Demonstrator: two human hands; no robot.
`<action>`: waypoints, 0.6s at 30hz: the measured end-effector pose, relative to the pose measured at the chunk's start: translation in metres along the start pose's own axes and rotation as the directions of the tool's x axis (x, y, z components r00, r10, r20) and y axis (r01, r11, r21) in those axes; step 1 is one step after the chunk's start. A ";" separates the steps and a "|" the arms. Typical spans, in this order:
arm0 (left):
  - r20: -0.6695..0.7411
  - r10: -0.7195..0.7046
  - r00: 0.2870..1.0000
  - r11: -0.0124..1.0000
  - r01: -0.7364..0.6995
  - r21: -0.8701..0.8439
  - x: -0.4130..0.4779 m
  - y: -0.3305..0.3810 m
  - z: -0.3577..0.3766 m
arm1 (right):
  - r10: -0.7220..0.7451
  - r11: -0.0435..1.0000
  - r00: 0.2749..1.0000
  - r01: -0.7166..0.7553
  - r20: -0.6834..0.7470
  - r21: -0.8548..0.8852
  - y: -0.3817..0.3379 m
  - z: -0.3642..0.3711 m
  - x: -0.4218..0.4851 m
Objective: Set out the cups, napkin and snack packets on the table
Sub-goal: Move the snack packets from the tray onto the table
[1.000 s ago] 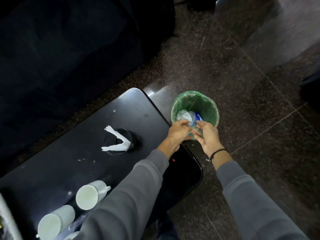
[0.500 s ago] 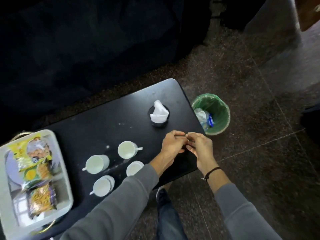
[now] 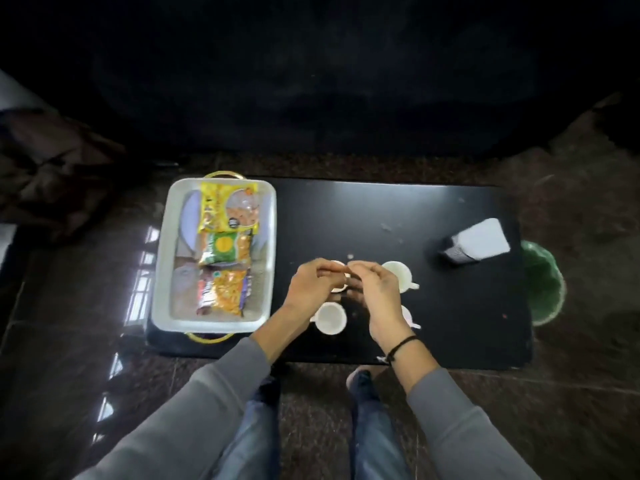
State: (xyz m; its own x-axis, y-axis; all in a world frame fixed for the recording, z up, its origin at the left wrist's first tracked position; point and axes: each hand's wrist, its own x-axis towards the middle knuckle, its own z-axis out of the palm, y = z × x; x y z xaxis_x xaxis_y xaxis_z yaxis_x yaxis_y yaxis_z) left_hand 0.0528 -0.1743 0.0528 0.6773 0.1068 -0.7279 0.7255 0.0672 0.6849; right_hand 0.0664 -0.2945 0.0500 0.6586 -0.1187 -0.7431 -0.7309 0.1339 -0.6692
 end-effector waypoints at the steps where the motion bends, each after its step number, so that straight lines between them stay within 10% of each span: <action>1: -0.028 0.000 1.000 1.000 0.000 -0.013 0.002 -0.002 -0.024 | -0.002 1.000 1.000 0.003 0.028 -0.027 0.004 0.022 0.001; 10: -0.135 -0.039 0.990 0.993 0.024 -0.114 0.050 -0.021 -0.187 | -0.032 0.961 0.982 0.080 0.184 -0.263 0.039 0.190 0.042; 18: -0.397 0.053 0.916 0.991 -0.001 0.131 0.123 -0.029 -0.259 | -0.208 0.863 0.975 0.222 0.081 -0.454 0.051 0.250 0.094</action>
State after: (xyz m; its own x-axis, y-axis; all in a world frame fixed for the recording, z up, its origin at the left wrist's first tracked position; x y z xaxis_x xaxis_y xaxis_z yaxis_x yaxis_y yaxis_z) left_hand 0.0833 0.0939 -0.0479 0.6107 0.4954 -0.6177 0.7346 -0.0632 0.6755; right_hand 0.1359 -0.0529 -0.0541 0.8084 -0.0637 -0.5852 -0.5659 -0.3575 -0.7429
